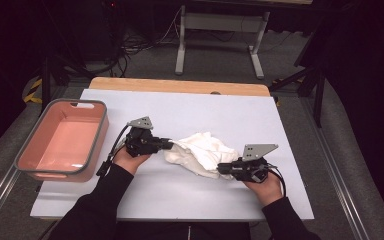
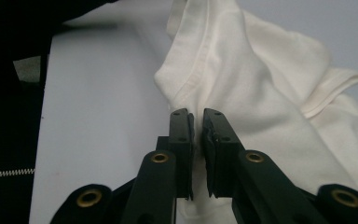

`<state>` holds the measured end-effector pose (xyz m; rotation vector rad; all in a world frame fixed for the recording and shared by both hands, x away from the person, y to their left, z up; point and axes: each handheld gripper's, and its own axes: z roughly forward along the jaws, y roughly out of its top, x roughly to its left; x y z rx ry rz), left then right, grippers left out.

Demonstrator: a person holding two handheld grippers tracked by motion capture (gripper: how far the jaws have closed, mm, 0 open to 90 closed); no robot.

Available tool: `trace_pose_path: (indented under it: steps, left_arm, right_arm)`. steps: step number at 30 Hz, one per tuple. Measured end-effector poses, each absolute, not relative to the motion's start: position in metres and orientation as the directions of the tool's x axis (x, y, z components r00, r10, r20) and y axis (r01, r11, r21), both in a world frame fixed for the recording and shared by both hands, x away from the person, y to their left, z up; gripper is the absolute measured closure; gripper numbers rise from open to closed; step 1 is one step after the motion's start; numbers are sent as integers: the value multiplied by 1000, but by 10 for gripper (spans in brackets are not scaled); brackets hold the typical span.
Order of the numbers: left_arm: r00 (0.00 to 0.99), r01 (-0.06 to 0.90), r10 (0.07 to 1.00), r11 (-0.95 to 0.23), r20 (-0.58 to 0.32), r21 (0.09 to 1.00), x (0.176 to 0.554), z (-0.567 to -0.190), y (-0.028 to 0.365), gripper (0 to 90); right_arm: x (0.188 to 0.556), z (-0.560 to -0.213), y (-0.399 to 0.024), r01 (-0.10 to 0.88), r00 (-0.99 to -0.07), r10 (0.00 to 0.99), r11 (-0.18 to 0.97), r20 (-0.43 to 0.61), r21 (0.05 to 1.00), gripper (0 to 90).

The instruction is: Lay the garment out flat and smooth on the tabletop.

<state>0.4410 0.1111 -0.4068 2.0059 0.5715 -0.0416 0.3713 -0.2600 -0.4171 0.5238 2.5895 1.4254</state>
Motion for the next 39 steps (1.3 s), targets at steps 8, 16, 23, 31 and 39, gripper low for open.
trace_pose_path:
  steps: [8,16,23,31,39]
  left_arm:
    - [930,336,279,-370,-241,866,433,-381,115,812]
    - [947,294,235,-367,-218,883,427,-361,114,813]
    - [958,265,202,-337,-206,903,423,-341,116,813]
    - [973,204,164,-304,-160,931,415,-306,120,815]
    - [983,143,151,-279,-104,950,409,-271,126,816]
  right_arm:
    - [367,-374,-279,164,-935,355,389,17,906,878]
    - [368,-349,-289,138,-930,368,397,-20,907,891]
    - [366,-329,-296,108,-924,379,354,-37,929,896]
    - [362,-287,-297,33,-927,363,337,-98,941,898]
    - [354,-250,-294,-39,-926,343,330,-158,943,897]
